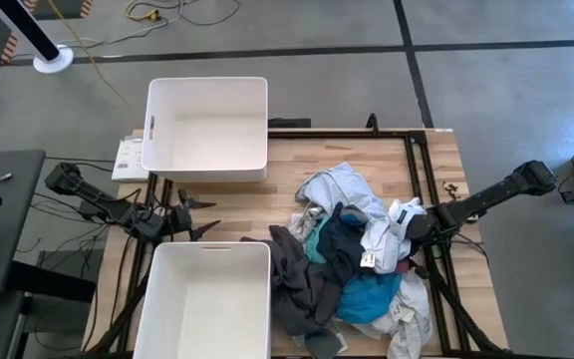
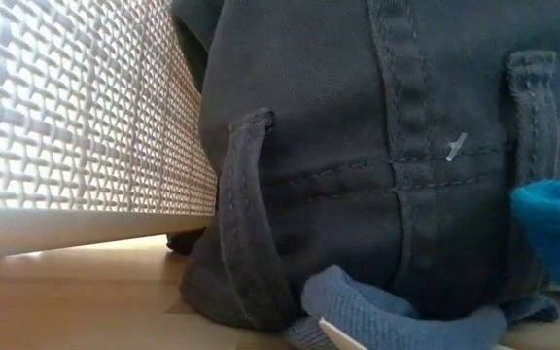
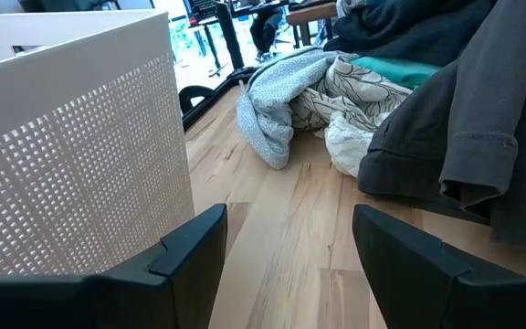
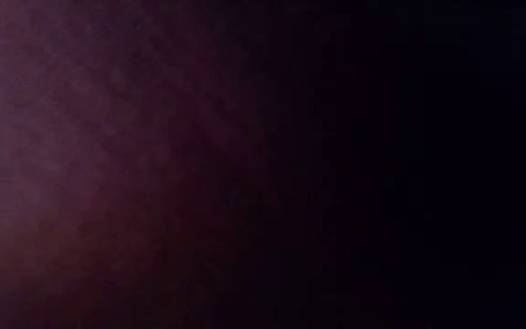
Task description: Sort clothes
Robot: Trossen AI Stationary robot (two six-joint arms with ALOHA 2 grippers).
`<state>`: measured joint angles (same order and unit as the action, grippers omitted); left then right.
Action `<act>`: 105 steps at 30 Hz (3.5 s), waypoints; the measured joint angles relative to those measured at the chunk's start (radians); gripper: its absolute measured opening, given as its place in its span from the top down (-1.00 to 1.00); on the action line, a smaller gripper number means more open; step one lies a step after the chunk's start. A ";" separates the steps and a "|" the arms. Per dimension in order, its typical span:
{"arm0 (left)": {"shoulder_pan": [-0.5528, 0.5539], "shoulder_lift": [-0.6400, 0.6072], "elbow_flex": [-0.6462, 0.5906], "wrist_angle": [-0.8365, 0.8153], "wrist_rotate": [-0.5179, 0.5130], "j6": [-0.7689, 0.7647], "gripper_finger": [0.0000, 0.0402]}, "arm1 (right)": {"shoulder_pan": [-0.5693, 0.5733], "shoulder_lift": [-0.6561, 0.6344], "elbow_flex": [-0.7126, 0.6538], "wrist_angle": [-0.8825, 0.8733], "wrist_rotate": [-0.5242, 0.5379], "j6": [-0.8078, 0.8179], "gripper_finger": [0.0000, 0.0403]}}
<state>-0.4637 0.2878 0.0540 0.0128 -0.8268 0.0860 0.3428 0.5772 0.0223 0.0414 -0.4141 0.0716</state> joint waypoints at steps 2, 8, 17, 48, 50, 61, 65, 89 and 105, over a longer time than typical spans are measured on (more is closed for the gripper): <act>0.000 0.000 0.000 0.000 0.000 0.000 -0.15 | 0.000 0.000 0.000 0.000 0.000 0.000 0.47; 0.000 0.000 0.000 0.000 0.000 0.000 -0.15 | 0.000 0.000 0.000 0.000 0.000 0.000 0.47; 0.000 0.000 0.000 0.000 0.000 0.000 -0.15 | 0.000 0.000 0.000 0.000 0.000 0.000 0.47; 0.000 0.000 0.000 0.000 0.000 0.000 -0.15 | -0.023 0.001 -0.001 0.121 0.098 -0.098 0.47; 0.000 0.000 0.000 0.000 0.000 0.000 -0.15 | -0.035 0.001 -0.001 0.166 0.099 -0.098 0.47; 0.000 0.000 0.000 0.000 0.000 0.000 -0.15 | -0.059 0.000 -0.001 0.239 0.104 0.089 0.47; 0.000 0.000 0.000 0.000 0.000 0.000 -0.15 | -0.075 0.001 -0.001 0.296 0.112 0.252 0.47; 0.000 0.000 0.000 0.000 0.000 0.000 -0.15 | -0.168 -0.001 0.001 0.503 0.148 0.675 0.47; 0.000 0.000 0.000 0.000 0.000 0.000 -0.15 | -0.274 0.000 0.001 0.847 0.155 0.638 0.47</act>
<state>-0.4633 0.2878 0.0540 0.0131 -0.8268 0.0860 0.0692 0.5769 0.0235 0.8882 -0.2595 0.7096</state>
